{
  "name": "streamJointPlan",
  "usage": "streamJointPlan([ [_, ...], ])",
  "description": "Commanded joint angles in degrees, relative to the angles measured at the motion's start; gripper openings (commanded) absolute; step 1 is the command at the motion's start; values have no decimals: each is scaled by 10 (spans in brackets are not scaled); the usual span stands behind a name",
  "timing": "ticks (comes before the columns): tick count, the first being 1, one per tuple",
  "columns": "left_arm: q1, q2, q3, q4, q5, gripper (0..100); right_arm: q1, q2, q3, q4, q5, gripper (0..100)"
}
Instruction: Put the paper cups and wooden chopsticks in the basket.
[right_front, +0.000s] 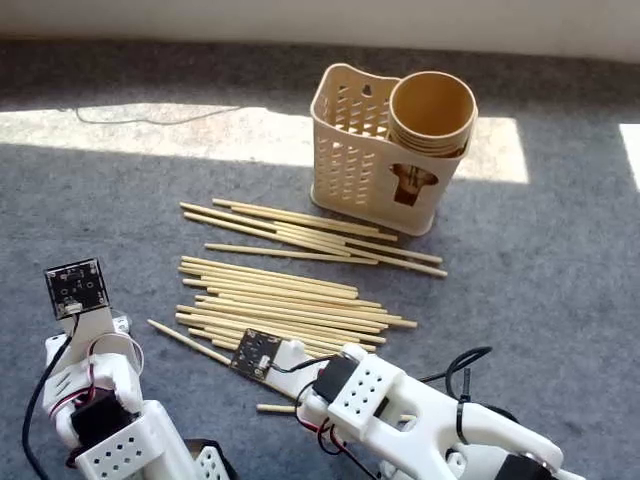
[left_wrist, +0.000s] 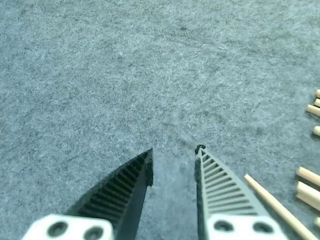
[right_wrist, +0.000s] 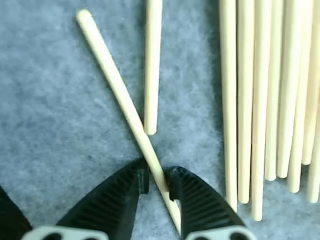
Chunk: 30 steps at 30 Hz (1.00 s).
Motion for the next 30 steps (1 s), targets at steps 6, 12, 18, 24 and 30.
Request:
streamJointPlan([
  [6, -4, -4, -25, -9, 1, 148, 30, -2, 1, 32, 6, 9],
  [12, -3, -4, -25, -8, 1, 148, 75, -73, -69, 116, 6, 9],
  [18, -3, -5, -25, -8, 1, 148, 109, -199, -78, 157, 6, 7],
  [24, -3, -5, -25, -7, 1, 148, 174, -285, -82, 157, 6, 5],
  [30, -3, -5, -24, -7, 1, 148, 233, -313, -116, 153, 6, 5],
])
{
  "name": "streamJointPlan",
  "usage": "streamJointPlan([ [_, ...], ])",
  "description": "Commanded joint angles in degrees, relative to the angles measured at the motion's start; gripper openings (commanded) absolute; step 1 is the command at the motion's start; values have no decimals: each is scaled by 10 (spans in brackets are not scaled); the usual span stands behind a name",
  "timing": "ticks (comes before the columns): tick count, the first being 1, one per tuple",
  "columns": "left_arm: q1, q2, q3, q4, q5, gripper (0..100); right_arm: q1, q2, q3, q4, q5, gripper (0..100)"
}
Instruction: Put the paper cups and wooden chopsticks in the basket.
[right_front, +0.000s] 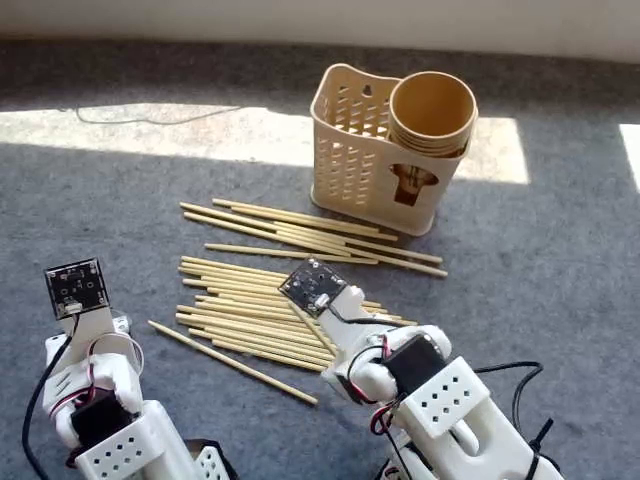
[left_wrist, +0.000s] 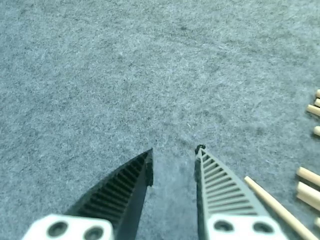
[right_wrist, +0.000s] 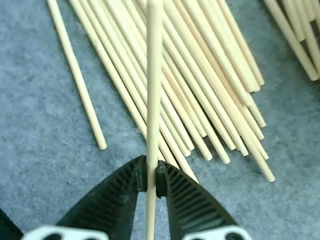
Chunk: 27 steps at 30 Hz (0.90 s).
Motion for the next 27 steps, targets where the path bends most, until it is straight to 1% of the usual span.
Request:
streamJointPlan([
  [1, -3, -5, -24, -7, 1, 148, 40, -17, -65, 0, 4, 5],
  [6, -3, -5, -24, -7, 1, 148, 93, -17, -170, -24, 0, 5],
  [10, -3, -5, -24, -7, 1, 148, 129, -16, -233, -85, -76, 5],
  [17, -3, -5, -24, -7, 0, 148, 138, -16, -309, -171, -118, 5],
  [21, -3, -5, -23, -7, 0, 148, 138, -15, -341, -255, -120, 5],
  [27, -3, -5, -23, -7, 0, 148, 138, -15, -346, -433, -118, 5],
])
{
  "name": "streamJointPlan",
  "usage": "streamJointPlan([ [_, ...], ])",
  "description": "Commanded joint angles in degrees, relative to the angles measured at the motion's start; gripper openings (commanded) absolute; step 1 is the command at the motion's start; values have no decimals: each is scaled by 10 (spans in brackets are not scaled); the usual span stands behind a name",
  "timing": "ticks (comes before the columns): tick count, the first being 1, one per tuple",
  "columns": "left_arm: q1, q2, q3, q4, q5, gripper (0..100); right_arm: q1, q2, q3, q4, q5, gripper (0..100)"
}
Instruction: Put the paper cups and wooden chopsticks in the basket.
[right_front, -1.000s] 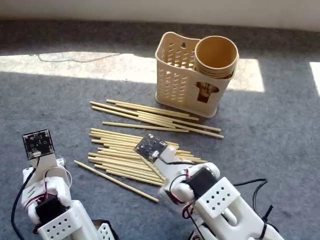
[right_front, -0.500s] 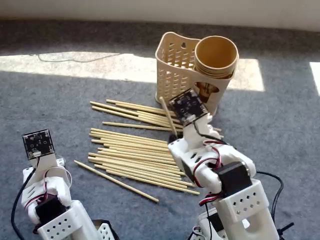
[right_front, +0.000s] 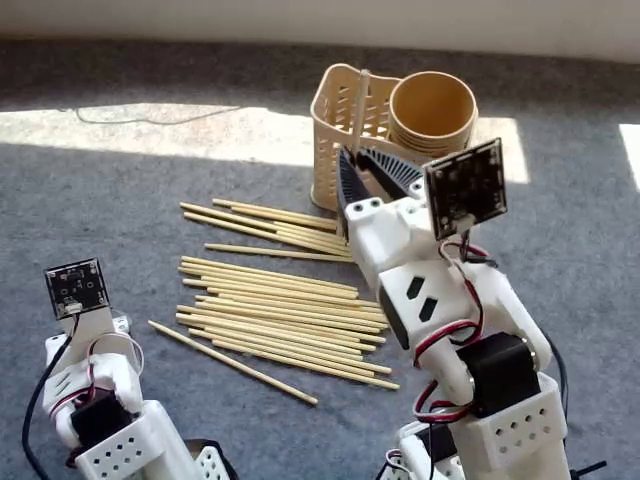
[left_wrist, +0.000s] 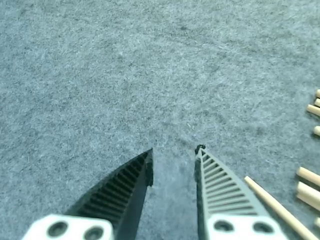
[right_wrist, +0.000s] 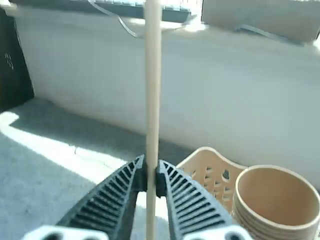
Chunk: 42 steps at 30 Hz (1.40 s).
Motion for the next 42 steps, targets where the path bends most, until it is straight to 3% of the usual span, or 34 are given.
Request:
streamJointPlan([
  [1, -3, -5, -23, -7, 0, 147, 7, -3, -24, -116, -4, 5],
  [5, -3, -5, -23, -7, 0, 147, 9, 36, -24, -196, -2, 5],
  [17, -3, -5, -23, -7, -1, 147, 112, 215, -25, -399, -5, 5],
  [42, -3, -5, -23, -7, -1, 147, 113, 426, -18, -402, -2, 6],
])
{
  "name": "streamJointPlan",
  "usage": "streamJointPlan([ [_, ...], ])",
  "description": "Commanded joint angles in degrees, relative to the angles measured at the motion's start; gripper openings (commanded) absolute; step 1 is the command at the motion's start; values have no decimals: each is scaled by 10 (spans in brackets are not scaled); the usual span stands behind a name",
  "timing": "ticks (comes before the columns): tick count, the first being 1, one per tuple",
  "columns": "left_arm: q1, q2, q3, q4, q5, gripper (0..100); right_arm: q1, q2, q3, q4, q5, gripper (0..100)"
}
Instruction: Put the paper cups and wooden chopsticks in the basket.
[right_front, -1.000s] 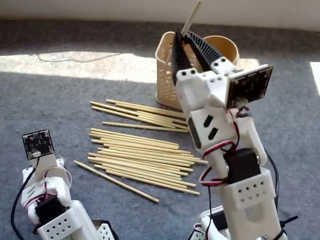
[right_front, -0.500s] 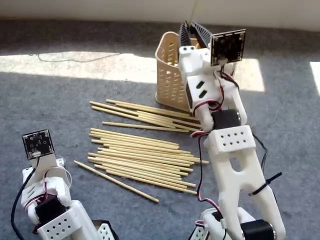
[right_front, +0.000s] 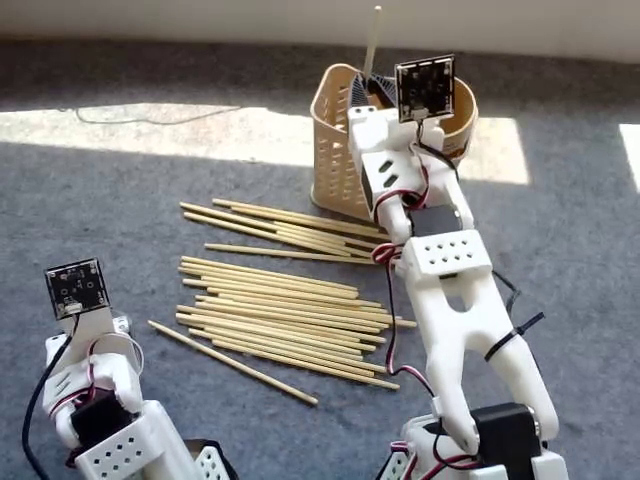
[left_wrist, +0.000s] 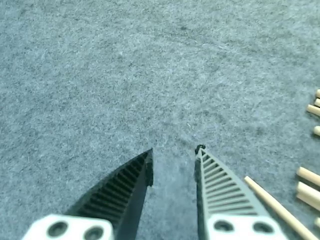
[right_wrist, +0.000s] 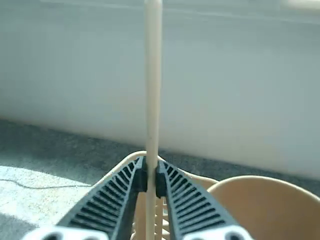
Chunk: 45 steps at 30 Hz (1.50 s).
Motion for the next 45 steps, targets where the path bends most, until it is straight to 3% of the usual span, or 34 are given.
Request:
streamJointPlan([
  [1, -3, -5, -23, -7, -1, 147, 7, 4, -18, -8, -1, 6],
  [8, -3, -5, -23, -7, -1, 147, 5, 0, -42, 130, -4, 130],
  [28, -3, -5, -23, -7, -1, 147, -51, -189, -89, 298, -1, 134],
  [34, -5, -5, -23, -8, -1, 147, -114, -266, -73, 311, -1, 134],
  [45, -7, -5, -24, -10, -1, 147, -251, -342, 32, 498, -4, 134],
])
